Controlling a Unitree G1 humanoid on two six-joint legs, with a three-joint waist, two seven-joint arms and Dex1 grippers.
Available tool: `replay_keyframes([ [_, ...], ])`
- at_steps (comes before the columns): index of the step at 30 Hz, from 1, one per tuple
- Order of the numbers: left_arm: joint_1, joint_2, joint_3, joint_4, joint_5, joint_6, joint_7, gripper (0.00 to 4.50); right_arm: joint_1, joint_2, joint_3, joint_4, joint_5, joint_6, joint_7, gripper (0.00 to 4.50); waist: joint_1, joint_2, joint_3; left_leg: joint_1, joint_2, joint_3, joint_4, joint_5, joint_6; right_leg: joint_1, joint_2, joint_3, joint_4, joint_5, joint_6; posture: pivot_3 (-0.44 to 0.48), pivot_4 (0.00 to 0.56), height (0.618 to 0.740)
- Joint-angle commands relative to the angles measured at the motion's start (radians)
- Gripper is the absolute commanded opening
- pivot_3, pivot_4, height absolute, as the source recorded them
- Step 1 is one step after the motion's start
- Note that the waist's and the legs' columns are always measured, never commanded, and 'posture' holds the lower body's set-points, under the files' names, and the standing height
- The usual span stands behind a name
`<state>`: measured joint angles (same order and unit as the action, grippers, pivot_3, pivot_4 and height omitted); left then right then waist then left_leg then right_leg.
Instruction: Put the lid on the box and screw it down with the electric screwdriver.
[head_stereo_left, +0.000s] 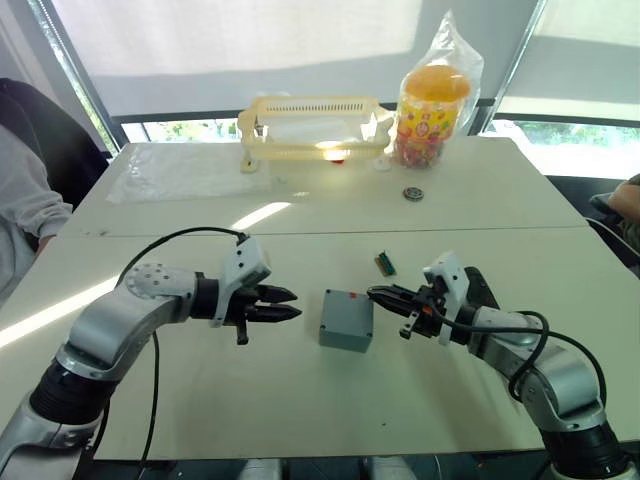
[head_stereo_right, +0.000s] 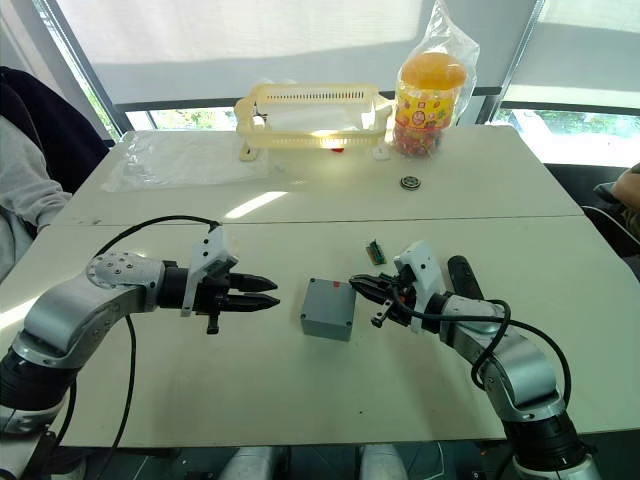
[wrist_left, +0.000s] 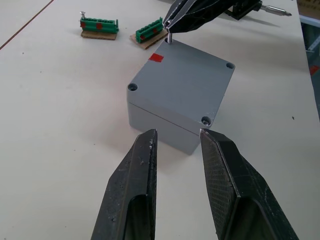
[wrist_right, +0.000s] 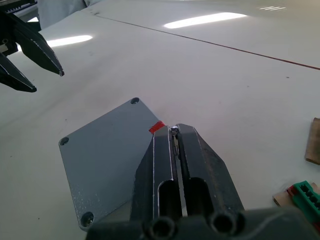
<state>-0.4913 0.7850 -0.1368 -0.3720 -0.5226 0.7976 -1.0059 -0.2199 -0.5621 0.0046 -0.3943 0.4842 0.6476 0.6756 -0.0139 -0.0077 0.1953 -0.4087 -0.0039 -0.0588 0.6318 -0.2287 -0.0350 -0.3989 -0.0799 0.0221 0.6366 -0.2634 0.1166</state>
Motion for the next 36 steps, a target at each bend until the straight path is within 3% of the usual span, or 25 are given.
replay_keyframes([
  [1,-0.006,0.003,0.007,-0.025,0.002,-0.012,0.001,1.33,-0.006,-0.003,-0.02,-0.014,0.007,-0.014,0.003,0.04,0.0,0.0,0.0,0.0,0.0,0.0,0.0,0.0,0.0,0.0,0.0,0.0,0.0,0.0,0.0,0.0,0.15,0.74],
  [29,-0.013,-0.011,-0.006,-0.012,0.015,-0.024,-0.002,1.33,0.003,-0.019,0.001,0.004,-0.016,-0.02,0.027,0.04,0.0,0.0,0.0,0.0,0.0,0.0,0.0,0.0,0.0,0.0,0.0,0.0,0.0,0.0,0.0,0.0,0.15,0.74],
  [32,-0.019,-0.015,-0.008,-0.007,0.017,-0.028,-0.004,1.33,-0.002,-0.042,0.005,0.005,-0.037,-0.032,0.038,0.92,0.0,0.0,0.0,0.0,0.0,0.0,0.0,0.0,0.0,0.0,0.0,0.0,0.0,0.0,0.0,0.0,0.15,0.74],
  [36,-0.035,-0.019,-0.007,0.006,0.014,-0.033,-0.01,1.33,-0.018,-0.081,-0.041,-0.008,-0.019,-0.01,0.054,2.9,0.001,0.0,0.0,0.0,0.0,0.0,0.0,0.0,0.0,0.0,0.0,0.0,0.0,0.0,0.0,0.0,0.15,0.74],
])
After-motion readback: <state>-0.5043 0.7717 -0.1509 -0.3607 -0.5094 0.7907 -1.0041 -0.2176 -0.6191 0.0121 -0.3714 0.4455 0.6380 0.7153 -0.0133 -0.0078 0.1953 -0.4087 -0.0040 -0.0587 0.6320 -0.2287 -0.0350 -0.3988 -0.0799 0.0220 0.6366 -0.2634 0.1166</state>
